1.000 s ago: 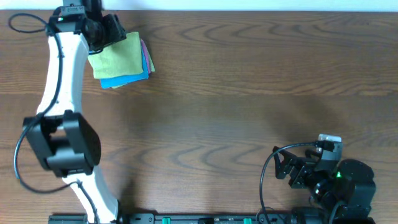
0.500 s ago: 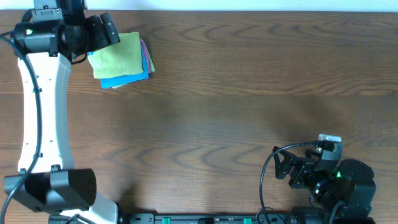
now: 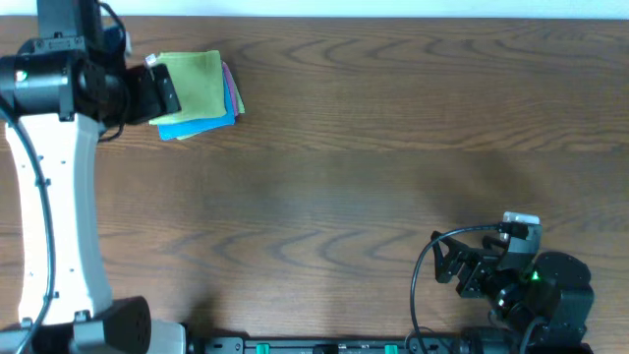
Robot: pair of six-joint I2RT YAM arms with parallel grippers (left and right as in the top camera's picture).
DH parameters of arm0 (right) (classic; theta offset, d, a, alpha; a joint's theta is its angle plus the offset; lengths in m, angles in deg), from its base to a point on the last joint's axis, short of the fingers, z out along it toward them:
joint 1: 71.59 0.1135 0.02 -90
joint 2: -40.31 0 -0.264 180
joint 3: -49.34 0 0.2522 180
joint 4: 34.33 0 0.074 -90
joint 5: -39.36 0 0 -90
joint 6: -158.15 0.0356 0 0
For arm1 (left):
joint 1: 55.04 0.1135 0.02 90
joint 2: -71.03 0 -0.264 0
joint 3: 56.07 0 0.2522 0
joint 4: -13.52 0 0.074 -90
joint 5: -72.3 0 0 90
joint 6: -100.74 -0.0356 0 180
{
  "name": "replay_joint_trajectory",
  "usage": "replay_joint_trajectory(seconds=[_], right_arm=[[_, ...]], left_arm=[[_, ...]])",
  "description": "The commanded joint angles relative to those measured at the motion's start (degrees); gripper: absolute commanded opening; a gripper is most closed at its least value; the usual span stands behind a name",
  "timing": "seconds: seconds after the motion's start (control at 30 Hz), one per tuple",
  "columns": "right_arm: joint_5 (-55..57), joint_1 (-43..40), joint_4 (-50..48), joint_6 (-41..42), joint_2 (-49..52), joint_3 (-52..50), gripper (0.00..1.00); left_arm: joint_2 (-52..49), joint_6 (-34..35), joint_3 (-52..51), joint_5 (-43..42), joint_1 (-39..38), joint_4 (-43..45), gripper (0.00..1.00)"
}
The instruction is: Fold the cloth
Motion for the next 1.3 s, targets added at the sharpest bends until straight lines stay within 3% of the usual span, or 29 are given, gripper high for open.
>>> replay_joint_trajectory(seconds=[0.0,0.17,0.3,0.73,1.27], right_arm=[[-0.39,-0.57,0.02,0.66,-0.31,-0.35,0.99],[-0.39,-0.57,0.02,0.66,-0.31,-0.35,0.99],[-0.39,-0.57,0.02,0.66,-0.33,-0.35,0.99],[-0.39,-0.57,0.02,0.66,-0.33,-0.35,0.99],[-0.39,-0.57,0.02,0.66,-0.33,-0.35,0.99]], left_arm=[[2.58,-3.08,1.18,3.04,0.20,-1.51,0.96],[4.31,-4.09,0.76,2.97,0.17,-3.69,0.95],[9.81,-4.24,-4.83,2.89,0.15,-0.33,0.95],[39.60,-4.87,-45.31,2.71,0.13,21.81,0.95],[72.83,-6.21,-82.82,1.51,-2.58,35.56,0.95]])
